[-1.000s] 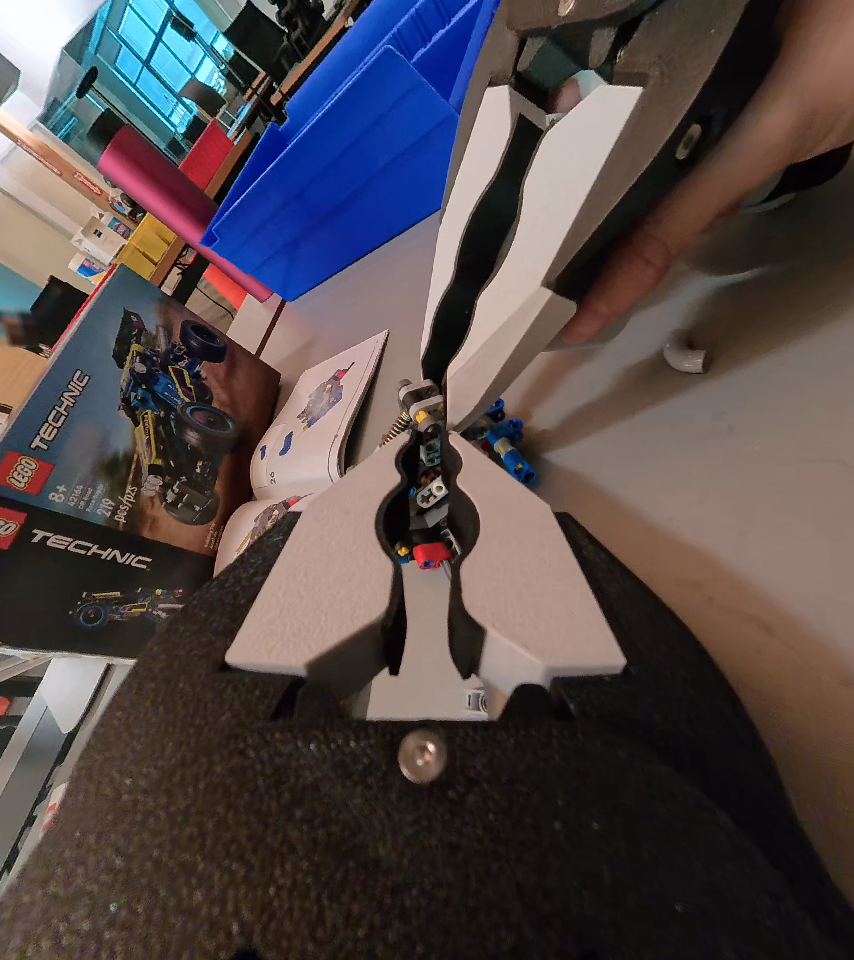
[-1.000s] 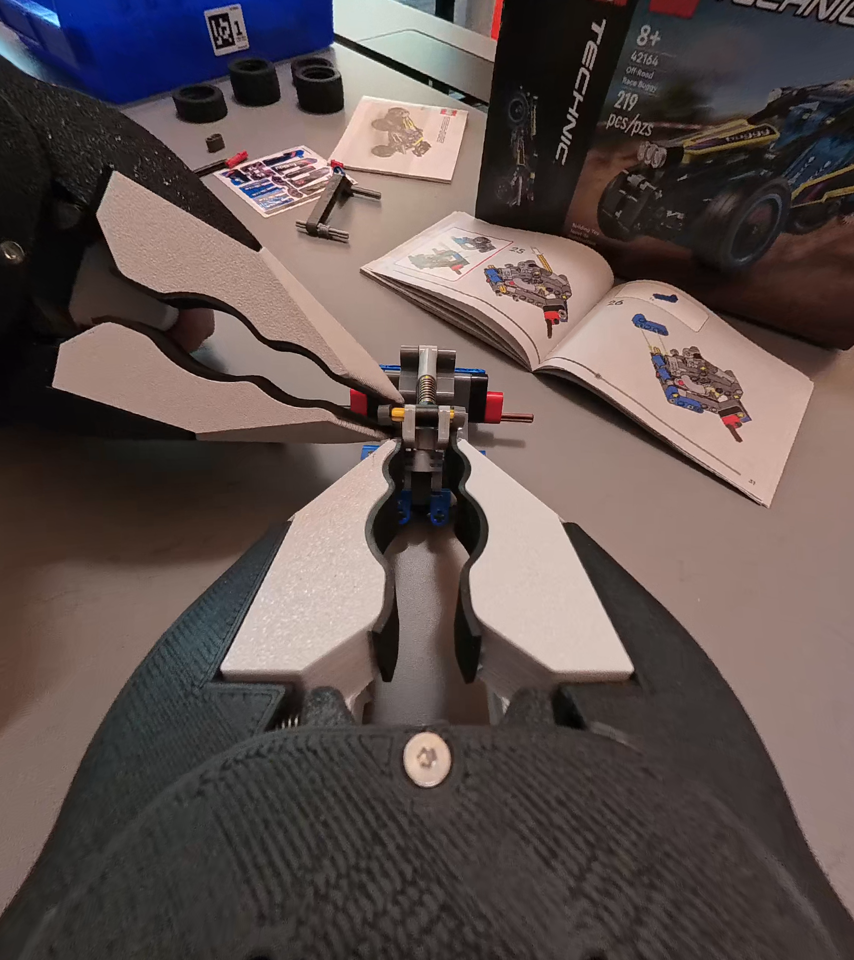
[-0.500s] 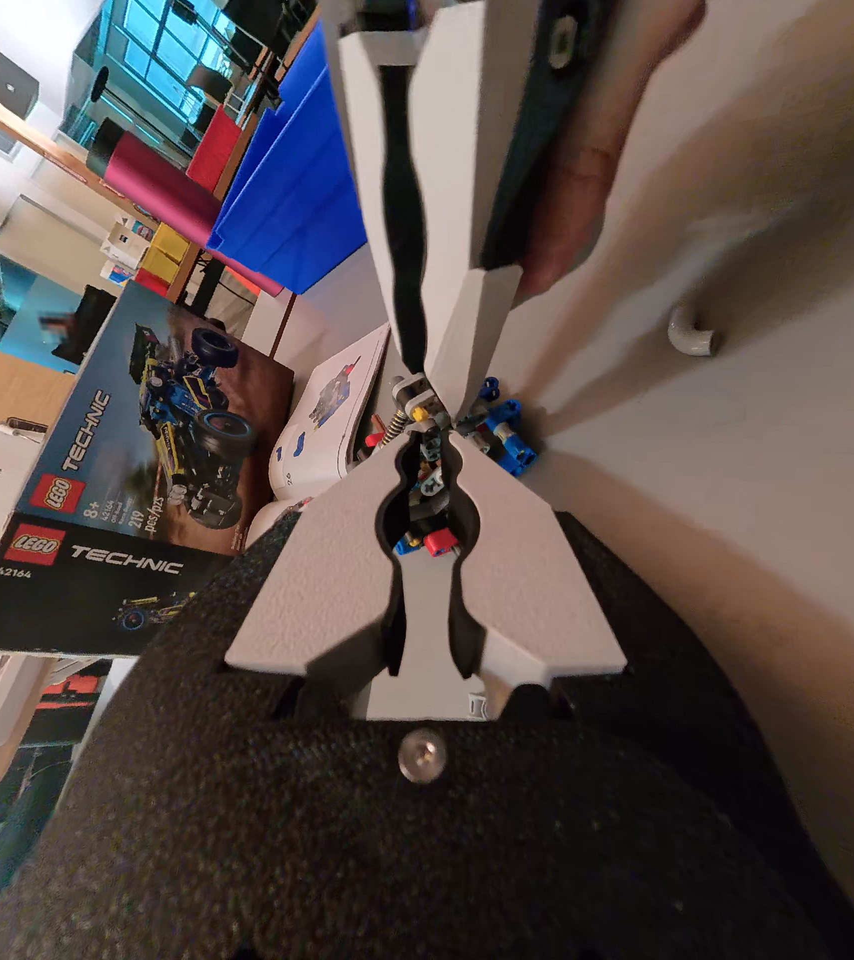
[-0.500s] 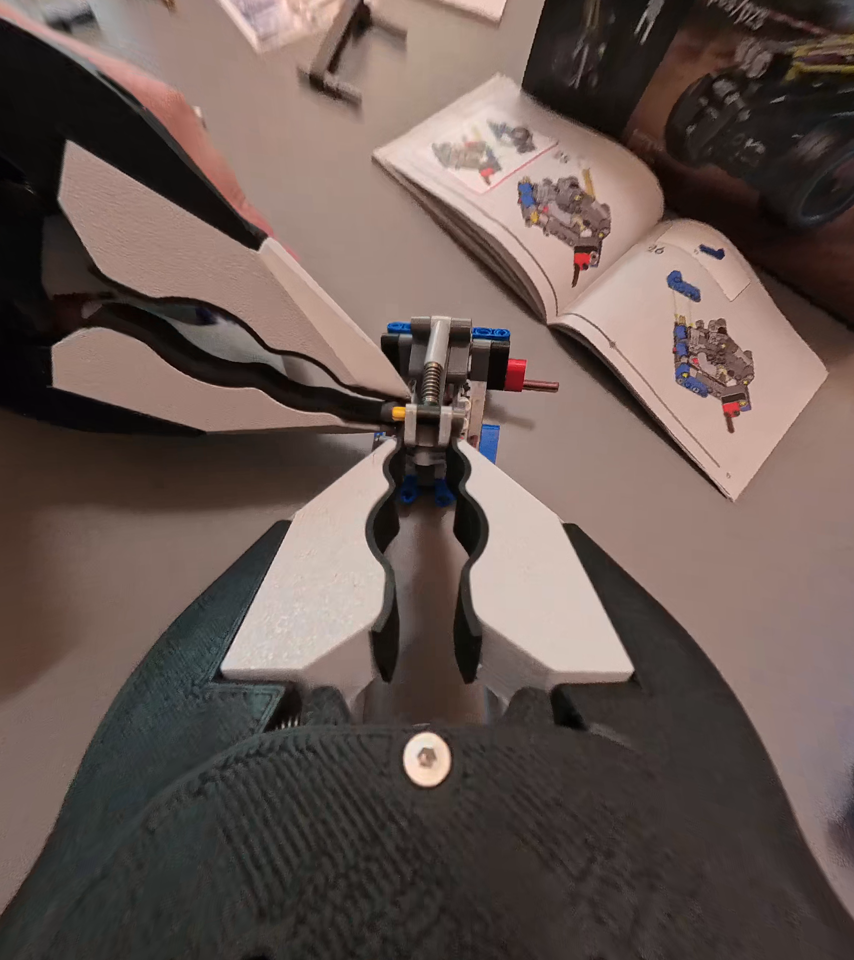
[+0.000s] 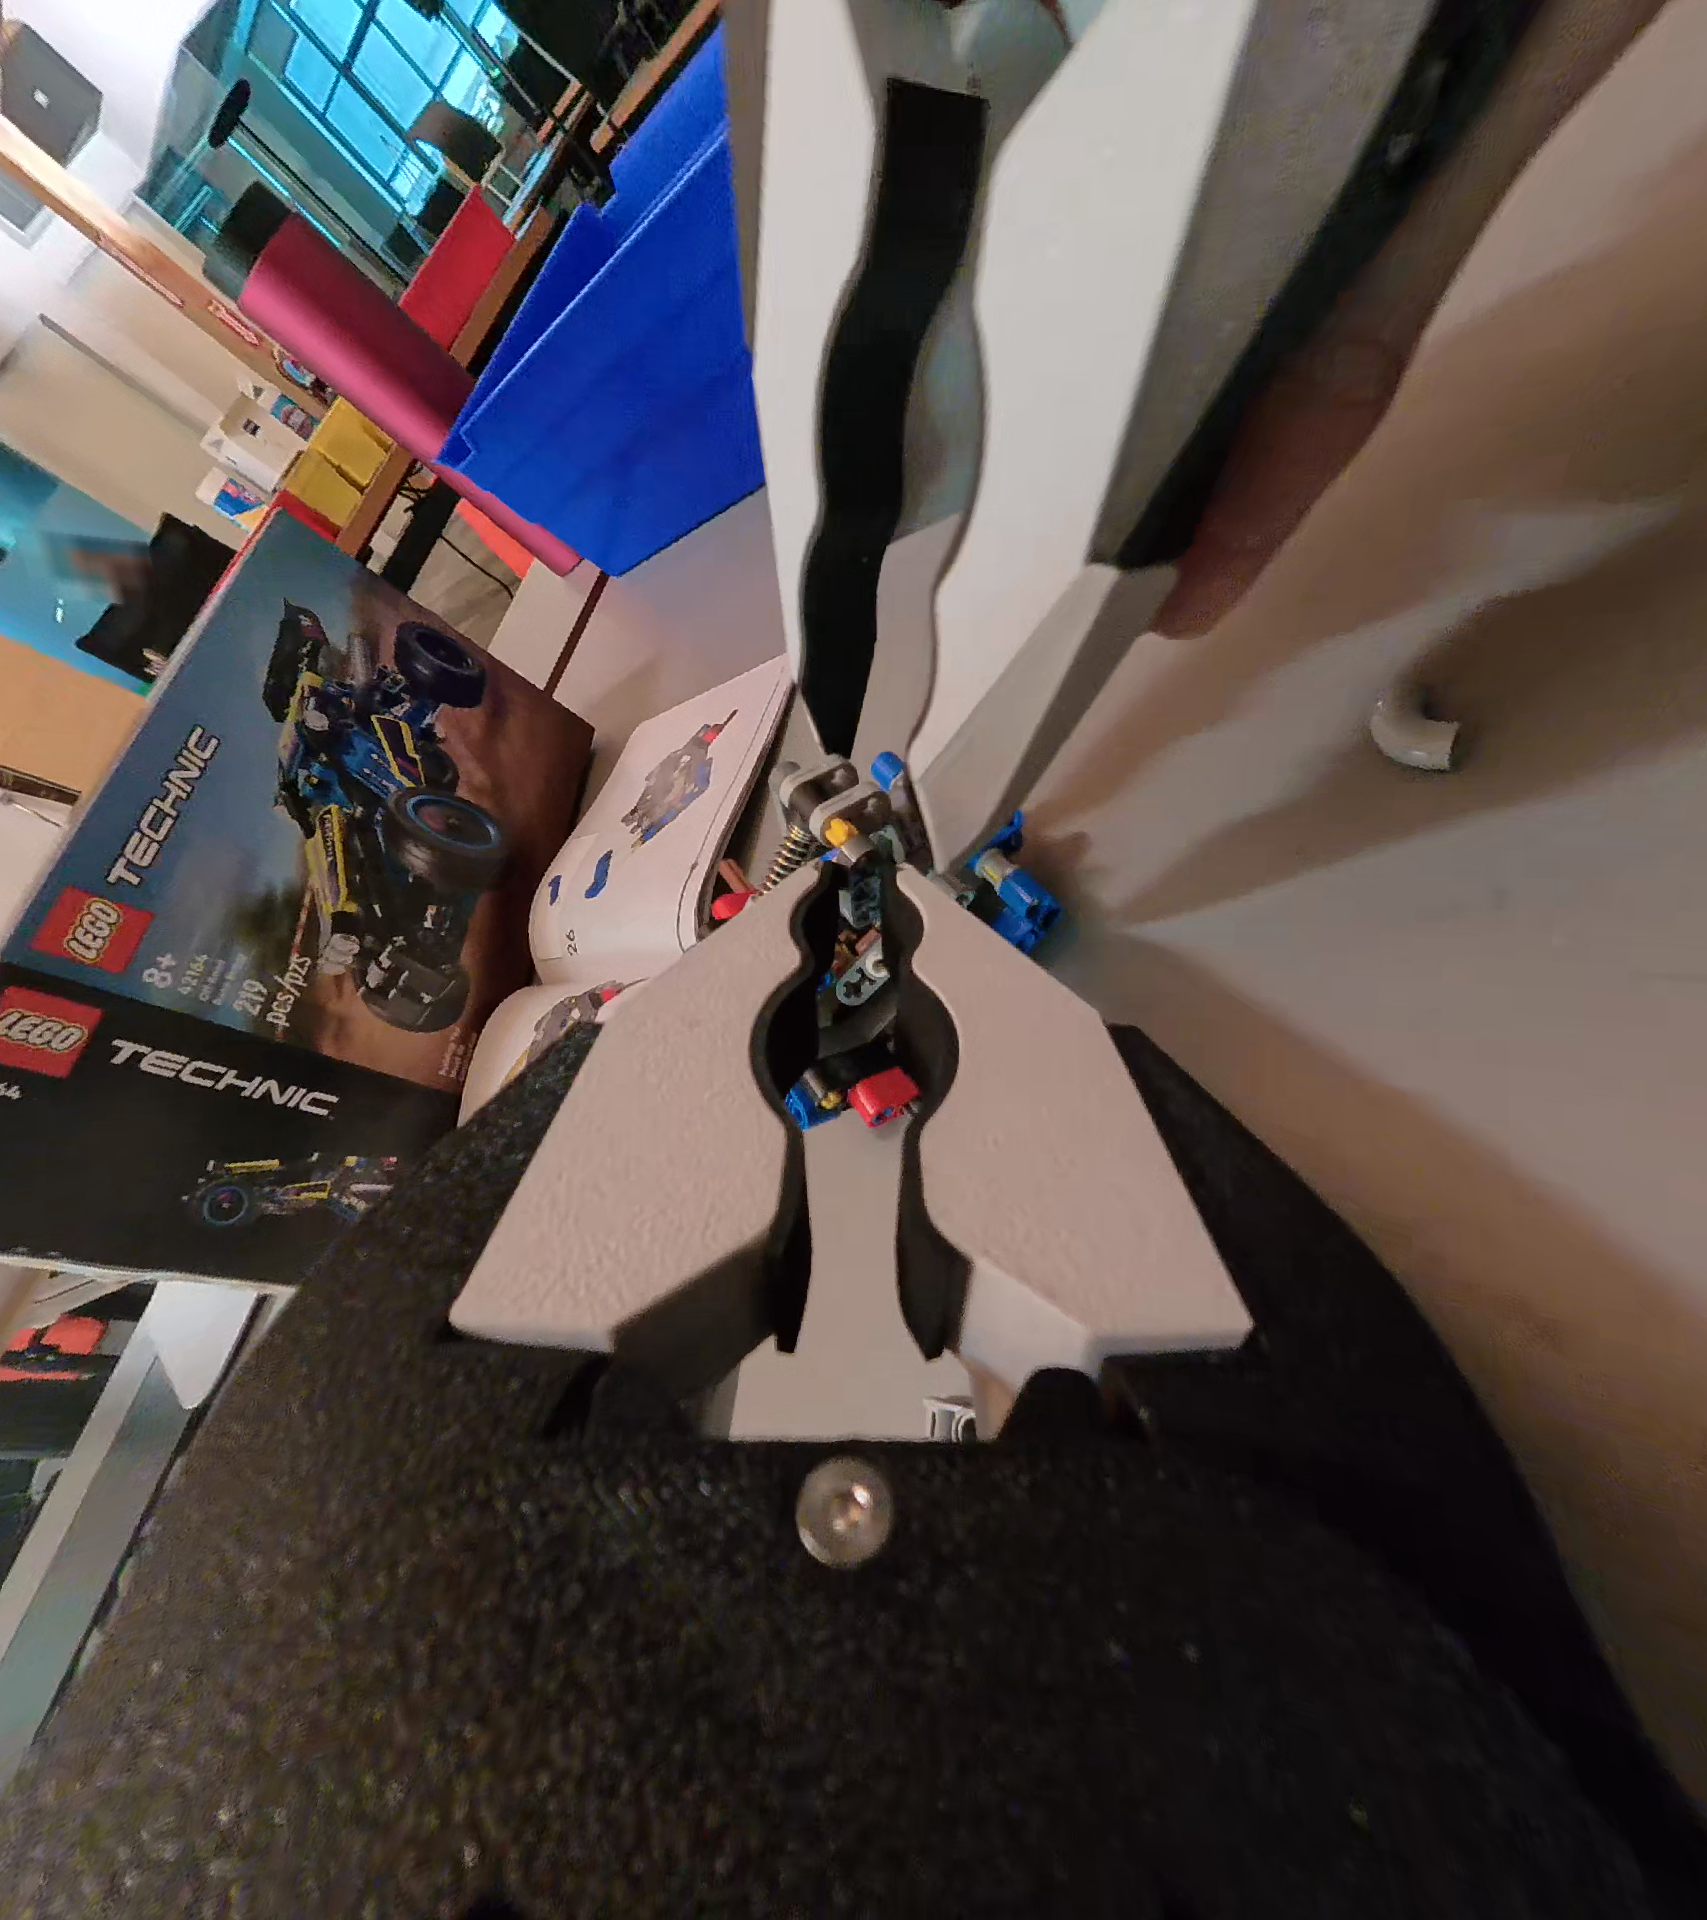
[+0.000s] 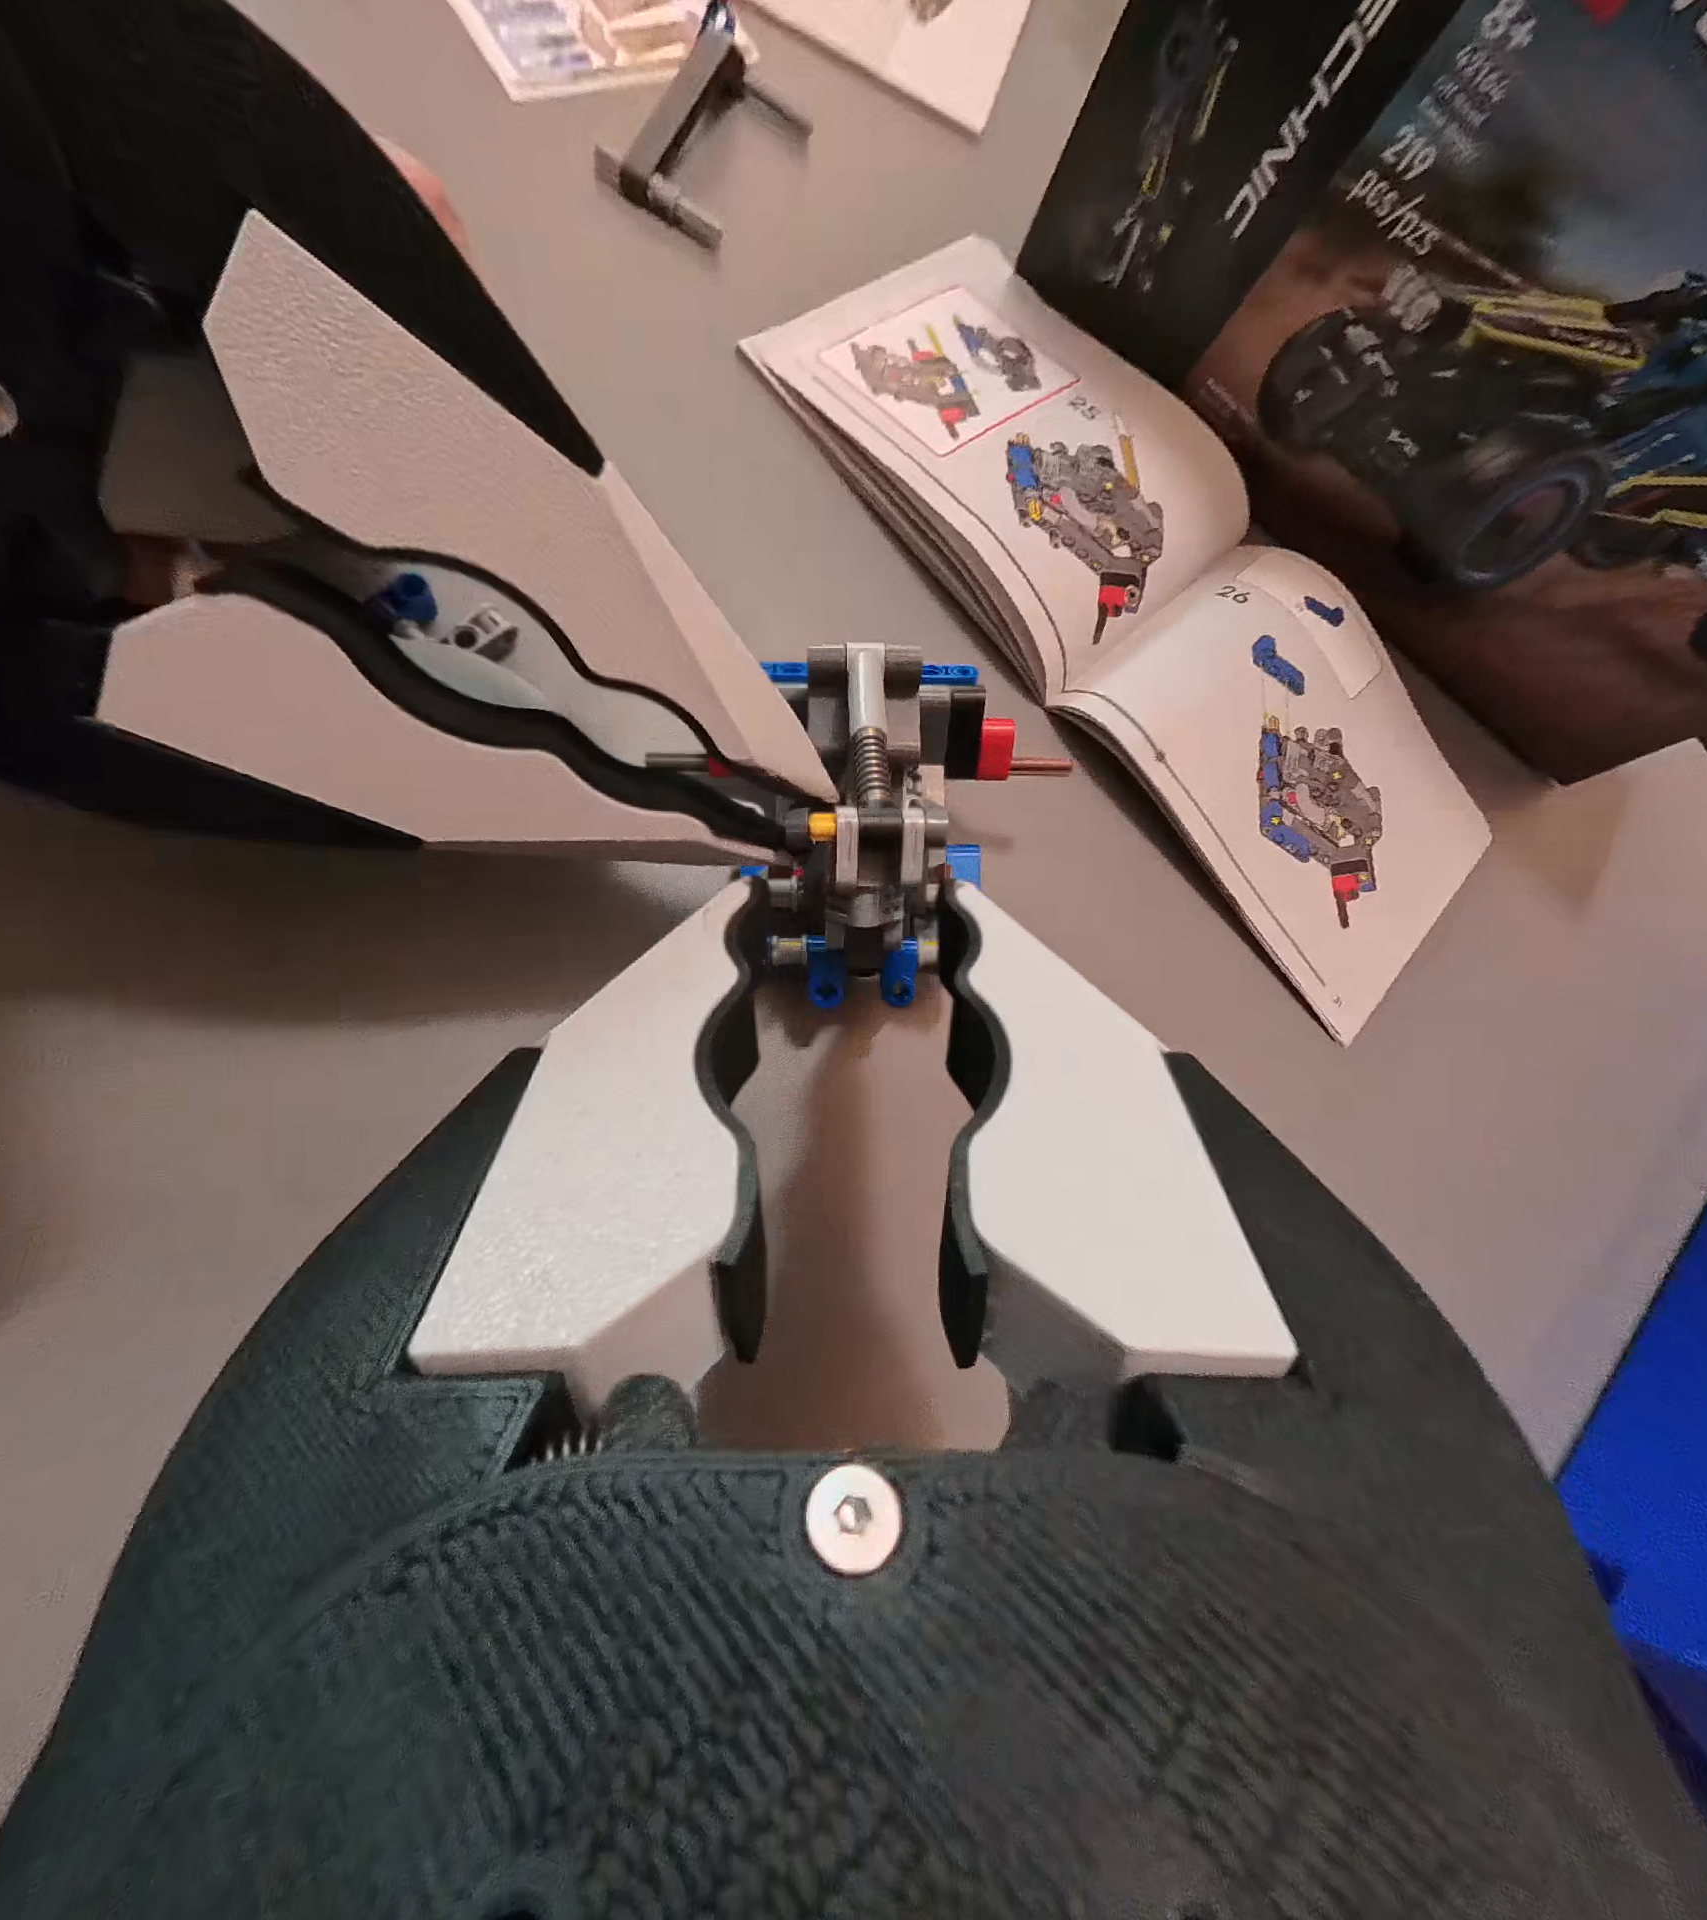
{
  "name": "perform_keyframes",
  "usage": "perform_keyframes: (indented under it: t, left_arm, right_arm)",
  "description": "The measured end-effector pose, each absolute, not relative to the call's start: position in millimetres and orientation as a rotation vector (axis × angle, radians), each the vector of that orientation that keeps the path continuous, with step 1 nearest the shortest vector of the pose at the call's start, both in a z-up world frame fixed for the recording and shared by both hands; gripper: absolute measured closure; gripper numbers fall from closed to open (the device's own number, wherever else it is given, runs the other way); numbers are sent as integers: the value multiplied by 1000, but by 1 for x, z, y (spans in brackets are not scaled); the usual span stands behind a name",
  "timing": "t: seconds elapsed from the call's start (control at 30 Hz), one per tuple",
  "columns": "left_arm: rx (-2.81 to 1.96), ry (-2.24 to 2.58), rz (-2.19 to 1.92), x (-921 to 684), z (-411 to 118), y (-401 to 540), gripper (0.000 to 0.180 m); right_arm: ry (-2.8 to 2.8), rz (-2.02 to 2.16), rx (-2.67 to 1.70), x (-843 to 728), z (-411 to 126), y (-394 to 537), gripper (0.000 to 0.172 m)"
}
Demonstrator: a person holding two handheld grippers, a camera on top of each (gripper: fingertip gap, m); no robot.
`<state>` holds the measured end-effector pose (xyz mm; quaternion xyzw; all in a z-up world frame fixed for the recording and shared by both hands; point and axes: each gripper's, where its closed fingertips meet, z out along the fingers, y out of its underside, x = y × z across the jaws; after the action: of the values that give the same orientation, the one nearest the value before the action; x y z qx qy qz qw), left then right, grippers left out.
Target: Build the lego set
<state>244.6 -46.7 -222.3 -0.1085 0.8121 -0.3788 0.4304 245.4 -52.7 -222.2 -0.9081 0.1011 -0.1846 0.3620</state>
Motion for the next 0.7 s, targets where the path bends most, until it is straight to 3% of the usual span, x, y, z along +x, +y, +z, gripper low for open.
perform_keyframes:
  t: [0.1,0.4,0.7]
  left_arm:
    - [-288,2035,-984,243,-222,-47,176]
    - [-314,2048,-1063,243,-220,-47,176]
    - [-296,2036,-960,242,-218,-49,177]
  right_arm:
    - [293,-492,-2282,249,-225,-57,137]
    - [241,-346,-2192,251,-224,-48,155]
    - [89,-604,-2459,252,-219,-55,158]
